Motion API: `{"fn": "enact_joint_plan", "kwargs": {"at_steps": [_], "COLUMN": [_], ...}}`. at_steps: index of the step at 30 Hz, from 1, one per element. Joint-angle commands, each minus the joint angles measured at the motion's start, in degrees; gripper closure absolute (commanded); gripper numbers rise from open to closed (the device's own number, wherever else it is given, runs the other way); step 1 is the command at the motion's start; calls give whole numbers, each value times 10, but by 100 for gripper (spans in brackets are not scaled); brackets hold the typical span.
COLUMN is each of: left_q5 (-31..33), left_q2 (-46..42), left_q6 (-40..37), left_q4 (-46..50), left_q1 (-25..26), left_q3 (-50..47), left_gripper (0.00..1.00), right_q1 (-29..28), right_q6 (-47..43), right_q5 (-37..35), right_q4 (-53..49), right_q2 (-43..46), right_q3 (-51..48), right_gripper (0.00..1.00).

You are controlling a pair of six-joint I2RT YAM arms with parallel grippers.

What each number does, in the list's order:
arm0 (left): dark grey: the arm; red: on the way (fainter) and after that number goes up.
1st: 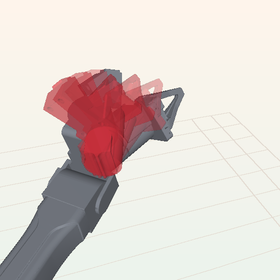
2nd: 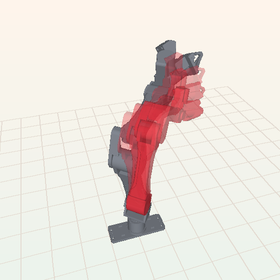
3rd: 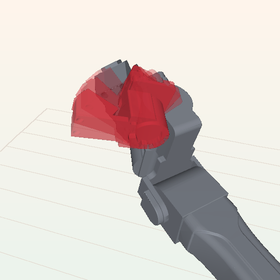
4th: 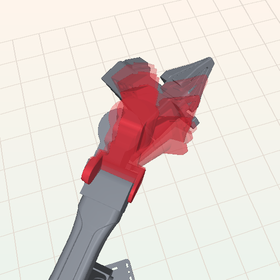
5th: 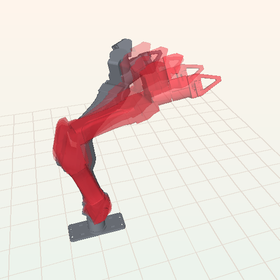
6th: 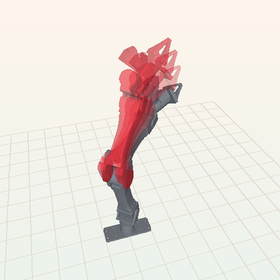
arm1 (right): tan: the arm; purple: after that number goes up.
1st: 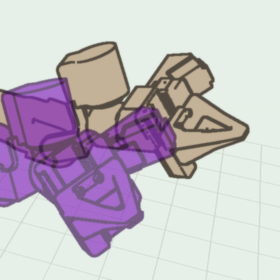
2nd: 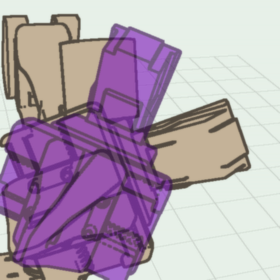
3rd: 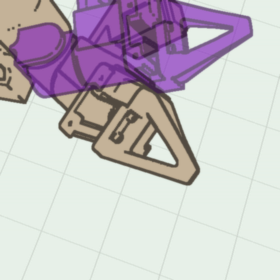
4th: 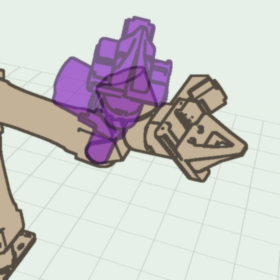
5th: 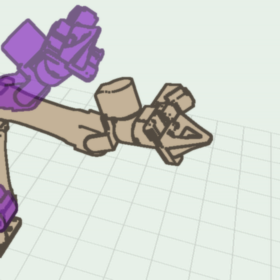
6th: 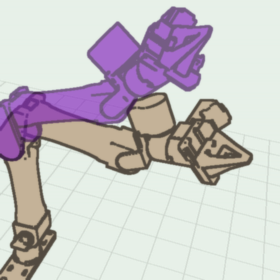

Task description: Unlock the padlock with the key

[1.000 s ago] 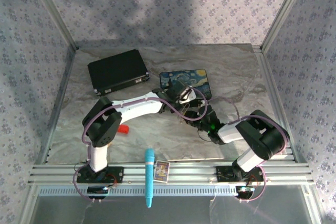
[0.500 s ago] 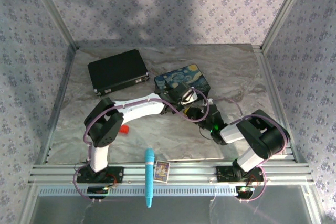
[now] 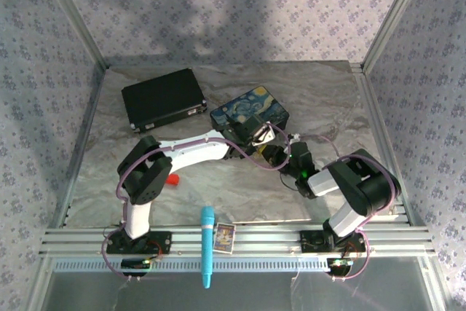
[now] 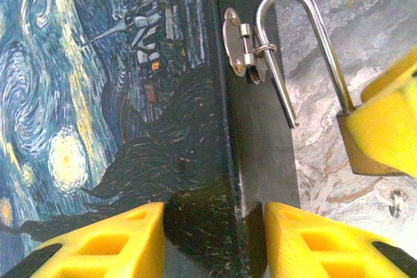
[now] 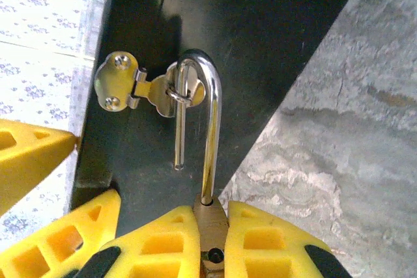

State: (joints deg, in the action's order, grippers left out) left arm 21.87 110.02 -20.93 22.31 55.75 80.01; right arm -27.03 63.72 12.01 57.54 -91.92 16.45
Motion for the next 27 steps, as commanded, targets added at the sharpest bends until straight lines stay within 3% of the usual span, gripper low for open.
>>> {"fn": "enact_joint_plan", "kwargs": {"at_steps": [1, 8, 12, 18, 23, 27], "left_q5": [-62, -60, -44, 19, 87, 107], "left_q2": [44, 46, 47, 46, 36, 26], "left_q6": [13, 16, 23, 60, 96, 143], "left_q4": [123, 124, 118, 99, 78, 78], "left_q1": [5, 5, 4, -3, -1, 0], "left_q3": [-37, -38, -38, -35, -36, -33], "left_gripper": [58, 58, 58, 54, 40, 24], "right_q1": [31, 60, 59, 70, 88, 102], "right_q6": [7, 38, 18, -19, -74, -126], "right_q5": [-30, -2, 23, 124, 178, 184], "right_q4": [45, 103, 70, -86, -245, -363], "right_q2": [2, -46, -44, -35, -46, -36], "right_q3": [10, 19, 28, 32, 52, 73], "right_gripper": [100, 100, 100, 100, 100, 100]}}
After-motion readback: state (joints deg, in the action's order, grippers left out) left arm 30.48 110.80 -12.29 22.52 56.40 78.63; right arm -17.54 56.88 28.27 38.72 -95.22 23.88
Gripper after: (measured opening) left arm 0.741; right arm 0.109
